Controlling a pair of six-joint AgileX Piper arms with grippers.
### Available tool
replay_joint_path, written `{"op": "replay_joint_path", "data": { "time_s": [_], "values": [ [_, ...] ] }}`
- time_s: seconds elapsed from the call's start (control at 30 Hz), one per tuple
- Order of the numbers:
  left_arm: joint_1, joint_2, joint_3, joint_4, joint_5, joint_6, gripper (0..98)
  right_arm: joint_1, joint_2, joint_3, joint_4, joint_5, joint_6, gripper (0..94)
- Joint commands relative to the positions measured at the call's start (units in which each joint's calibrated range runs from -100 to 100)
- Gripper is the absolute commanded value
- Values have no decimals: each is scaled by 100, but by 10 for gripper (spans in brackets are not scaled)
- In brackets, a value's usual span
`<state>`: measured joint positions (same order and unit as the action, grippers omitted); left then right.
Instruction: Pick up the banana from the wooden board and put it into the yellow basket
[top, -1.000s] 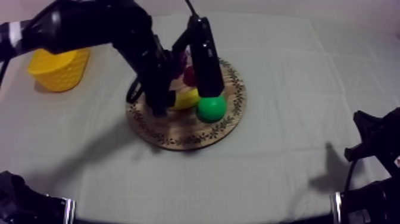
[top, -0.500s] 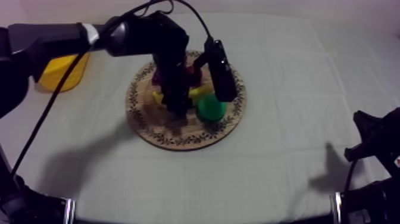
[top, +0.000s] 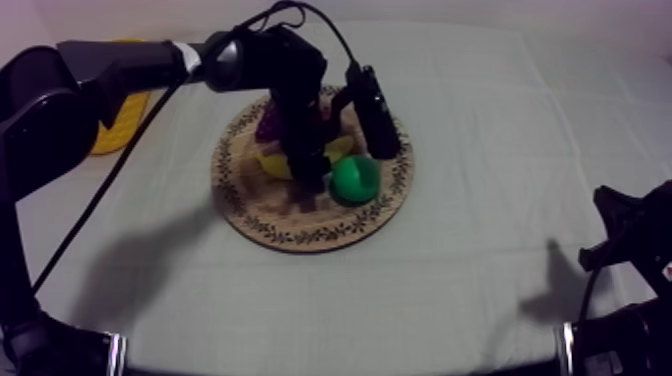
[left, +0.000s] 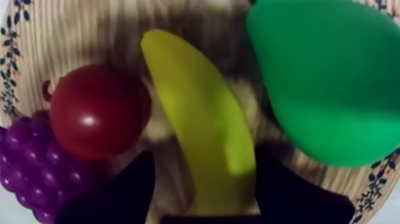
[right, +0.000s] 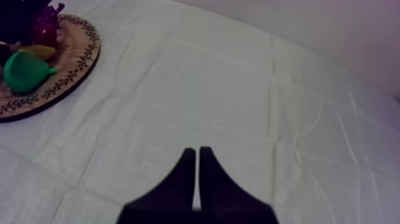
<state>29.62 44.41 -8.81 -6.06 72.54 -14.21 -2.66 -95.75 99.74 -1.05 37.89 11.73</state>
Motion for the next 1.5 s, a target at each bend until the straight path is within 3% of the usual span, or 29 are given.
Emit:
{"op": "replay_joint_path", "data": {
  "time_s": [0.0, 0.63, 1.17, 1.47],
  "values": [
    [-21, 39, -22, 12, -6, 17, 563, -2, -1, 4, 0, 2, 2, 4],
    [-66, 285, -177, 129, 190, 167, 247, -2, -1, 4, 0, 2, 2, 4],
    [28, -838, 120, 115, 296, 231, 212, -2, -1, 4, 0, 2, 2, 4],
    [128, -2119, 237, -109, 808, 355, 215, -2, -1, 4, 0, 2, 1, 4]
  ]
}}
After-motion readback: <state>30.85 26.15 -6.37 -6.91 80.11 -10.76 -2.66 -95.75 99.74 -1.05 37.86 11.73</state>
